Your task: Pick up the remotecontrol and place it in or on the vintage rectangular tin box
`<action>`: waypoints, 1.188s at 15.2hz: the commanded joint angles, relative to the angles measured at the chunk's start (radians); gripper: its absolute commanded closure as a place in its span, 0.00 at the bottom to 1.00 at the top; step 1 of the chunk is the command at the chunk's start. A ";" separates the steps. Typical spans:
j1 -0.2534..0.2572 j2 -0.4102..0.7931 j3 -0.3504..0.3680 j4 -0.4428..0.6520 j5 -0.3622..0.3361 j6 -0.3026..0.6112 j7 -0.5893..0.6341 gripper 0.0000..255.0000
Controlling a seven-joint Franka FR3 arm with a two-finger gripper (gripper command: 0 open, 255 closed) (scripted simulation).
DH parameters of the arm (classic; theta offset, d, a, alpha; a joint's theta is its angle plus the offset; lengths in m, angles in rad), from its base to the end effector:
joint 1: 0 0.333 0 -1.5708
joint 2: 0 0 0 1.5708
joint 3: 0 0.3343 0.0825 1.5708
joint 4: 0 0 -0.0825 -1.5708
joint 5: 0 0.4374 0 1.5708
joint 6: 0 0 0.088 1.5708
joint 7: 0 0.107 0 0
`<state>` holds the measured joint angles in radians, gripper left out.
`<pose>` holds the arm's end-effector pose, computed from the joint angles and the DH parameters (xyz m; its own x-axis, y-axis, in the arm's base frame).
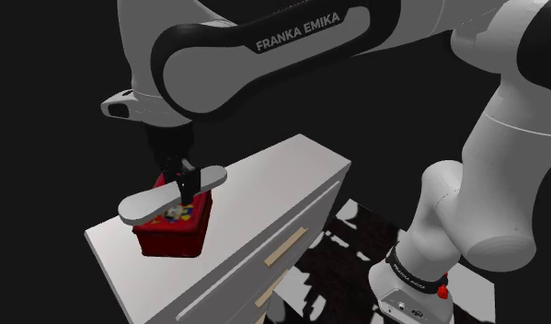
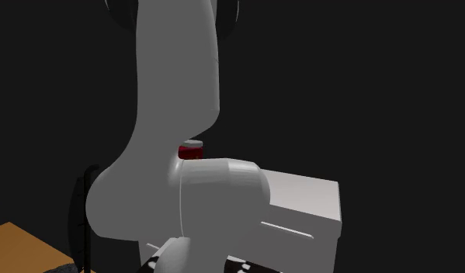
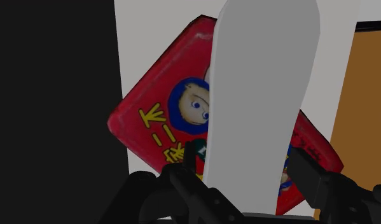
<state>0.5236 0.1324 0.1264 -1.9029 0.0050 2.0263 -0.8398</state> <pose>0.5113 0.3863 0.4242 0.0842 0.9964 0.0104 0.9963 -0.0840 -0.0201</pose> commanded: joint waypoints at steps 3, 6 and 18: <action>0.000 0.000 0.000 0.000 0.000 0.000 0.000 0.00; 0.000 0.000 0.000 0.000 0.000 0.000 0.000 0.00; -0.002 -0.029 -0.001 0.093 0.004 -0.121 -0.003 0.00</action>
<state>0.5218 0.1037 0.1259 -1.8106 0.0085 1.9059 -0.8423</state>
